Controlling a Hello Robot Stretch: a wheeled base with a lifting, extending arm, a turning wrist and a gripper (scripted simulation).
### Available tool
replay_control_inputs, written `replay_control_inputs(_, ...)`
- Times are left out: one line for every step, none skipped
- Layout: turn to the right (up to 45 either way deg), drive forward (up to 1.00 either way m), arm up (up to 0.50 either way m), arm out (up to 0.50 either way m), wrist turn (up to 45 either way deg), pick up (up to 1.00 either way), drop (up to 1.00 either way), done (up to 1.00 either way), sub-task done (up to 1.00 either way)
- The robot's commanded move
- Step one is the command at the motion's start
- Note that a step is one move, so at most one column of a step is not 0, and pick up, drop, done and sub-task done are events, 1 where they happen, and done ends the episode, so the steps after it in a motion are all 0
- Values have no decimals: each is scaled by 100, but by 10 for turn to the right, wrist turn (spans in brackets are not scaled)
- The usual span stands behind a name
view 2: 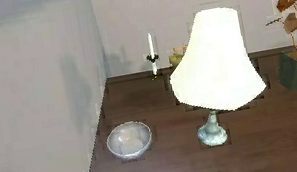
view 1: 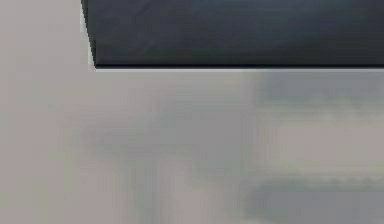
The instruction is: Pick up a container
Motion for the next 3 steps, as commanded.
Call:
replay_control_inputs(0,0,50,0,0,0,0,0,0)
replay_control_inputs(0,0,38,0,0,0,0,0,0)
replay_control_inputs(0,0,0,24,0,0,0,0,0)
